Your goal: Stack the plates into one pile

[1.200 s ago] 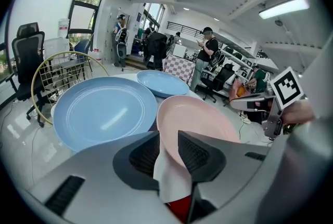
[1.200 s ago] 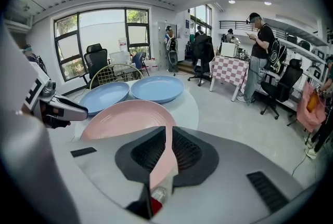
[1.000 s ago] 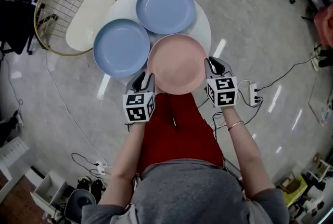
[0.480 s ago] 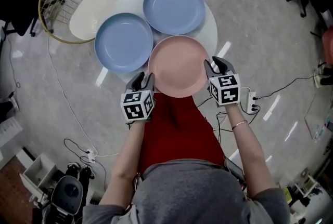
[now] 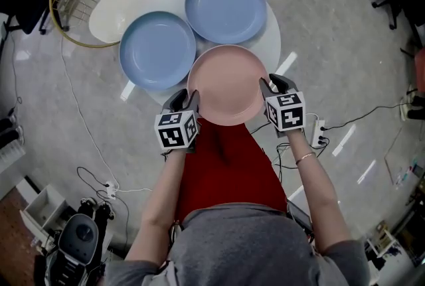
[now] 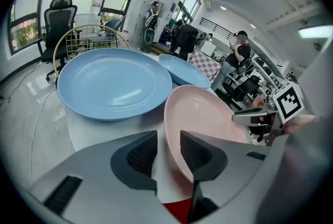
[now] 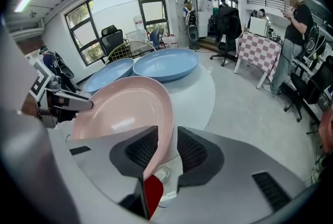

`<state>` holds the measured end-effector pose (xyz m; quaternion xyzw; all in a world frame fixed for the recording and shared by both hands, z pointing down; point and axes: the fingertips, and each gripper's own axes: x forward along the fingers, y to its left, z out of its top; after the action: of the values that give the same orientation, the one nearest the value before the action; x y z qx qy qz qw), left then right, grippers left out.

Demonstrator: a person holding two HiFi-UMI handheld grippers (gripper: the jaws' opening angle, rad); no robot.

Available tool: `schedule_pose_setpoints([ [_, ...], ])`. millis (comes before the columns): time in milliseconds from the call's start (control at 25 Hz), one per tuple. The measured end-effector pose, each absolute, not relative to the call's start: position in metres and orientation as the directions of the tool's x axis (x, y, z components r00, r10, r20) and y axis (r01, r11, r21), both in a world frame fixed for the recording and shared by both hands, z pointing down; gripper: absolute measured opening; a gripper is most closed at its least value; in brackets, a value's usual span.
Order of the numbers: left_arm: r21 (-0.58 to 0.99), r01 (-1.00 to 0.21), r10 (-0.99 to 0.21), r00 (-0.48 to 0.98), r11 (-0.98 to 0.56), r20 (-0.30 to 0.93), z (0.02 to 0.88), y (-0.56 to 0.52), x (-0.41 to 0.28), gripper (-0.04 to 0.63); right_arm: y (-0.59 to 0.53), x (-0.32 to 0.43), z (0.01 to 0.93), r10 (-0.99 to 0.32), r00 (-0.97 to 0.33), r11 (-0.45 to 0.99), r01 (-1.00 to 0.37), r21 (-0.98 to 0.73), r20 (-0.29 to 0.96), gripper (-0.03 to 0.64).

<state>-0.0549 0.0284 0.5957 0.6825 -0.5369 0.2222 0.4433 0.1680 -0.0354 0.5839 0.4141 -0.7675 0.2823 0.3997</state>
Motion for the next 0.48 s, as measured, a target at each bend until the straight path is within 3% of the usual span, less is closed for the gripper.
schedule_pose_setpoints([
  [280,0.355,-0.935,-0.511,0.315,-0.021,0.800,0.600,0.022,-0.051,0.123,-0.035,0.166,0.595,-0.357,-0.319,0.523,-0.847,-0.095,0.878,0.101],
  [480,0.336,-0.942,-0.502,0.290,0.002,0.815,0.604,0.018,-0.054,0.066,-0.036,0.167,0.597,-0.349,-0.309,0.531,-0.843,-0.084,0.885,0.080],
])
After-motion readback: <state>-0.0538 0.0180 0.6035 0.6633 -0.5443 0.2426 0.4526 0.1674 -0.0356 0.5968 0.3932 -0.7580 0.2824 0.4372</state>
